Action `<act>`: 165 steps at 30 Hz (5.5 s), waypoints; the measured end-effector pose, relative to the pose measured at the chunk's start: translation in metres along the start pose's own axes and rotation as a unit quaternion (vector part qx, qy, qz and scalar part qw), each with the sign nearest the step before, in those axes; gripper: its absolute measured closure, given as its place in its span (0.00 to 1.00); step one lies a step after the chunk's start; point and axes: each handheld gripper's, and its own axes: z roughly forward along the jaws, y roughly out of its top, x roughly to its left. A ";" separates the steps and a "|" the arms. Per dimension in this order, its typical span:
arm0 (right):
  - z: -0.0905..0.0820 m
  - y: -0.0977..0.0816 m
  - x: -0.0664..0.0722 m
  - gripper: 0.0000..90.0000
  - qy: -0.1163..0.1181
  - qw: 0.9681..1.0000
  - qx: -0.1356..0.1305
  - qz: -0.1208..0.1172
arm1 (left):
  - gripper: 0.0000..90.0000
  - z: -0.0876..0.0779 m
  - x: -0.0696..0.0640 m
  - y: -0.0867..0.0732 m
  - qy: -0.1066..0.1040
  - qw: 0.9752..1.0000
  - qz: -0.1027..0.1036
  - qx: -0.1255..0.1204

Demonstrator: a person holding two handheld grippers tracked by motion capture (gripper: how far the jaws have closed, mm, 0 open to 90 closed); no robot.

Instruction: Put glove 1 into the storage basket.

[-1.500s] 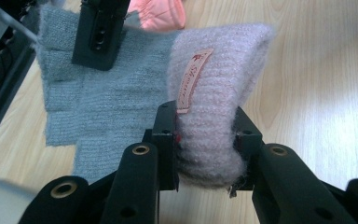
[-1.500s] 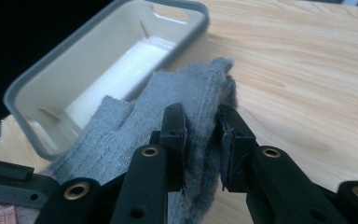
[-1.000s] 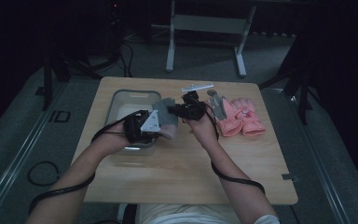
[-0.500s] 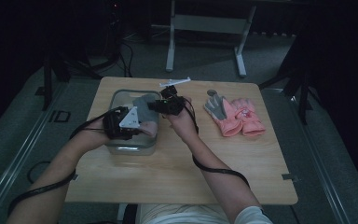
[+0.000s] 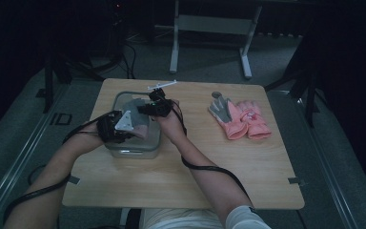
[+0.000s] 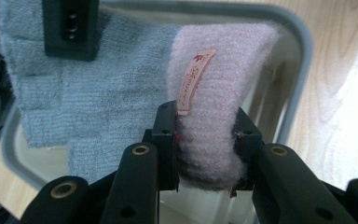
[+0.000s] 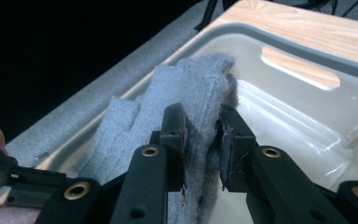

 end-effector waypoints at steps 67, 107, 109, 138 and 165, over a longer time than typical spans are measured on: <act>-0.106 -0.056 -0.059 0.59 -0.029 0.999 -0.017 -0.012 | 0.00 0.029 -0.007 0.068 -0.039 0.991 -0.116 -0.050; -0.173 -0.109 -0.215 0.78 -0.196 0.980 0.002 -0.035 | 0.01 0.087 -0.144 0.092 -0.093 0.988 -0.095 -0.073; -0.159 -0.110 -0.221 0.75 -0.201 0.979 0.024 -0.040 | 0.01 0.095 -0.149 0.084 -0.091 0.986 -0.111 -0.088; -0.131 -0.120 -0.212 0.98 -0.271 0.959 0.056 -0.053 | 0.01 0.104 -0.168 0.076 -0.081 0.983 -0.126 -0.108; -0.204 -0.157 -0.071 0.98 -0.241 0.966 -0.055 0.078 | 0.01 0.104 -0.168 0.074 -0.076 0.984 -0.120 -0.109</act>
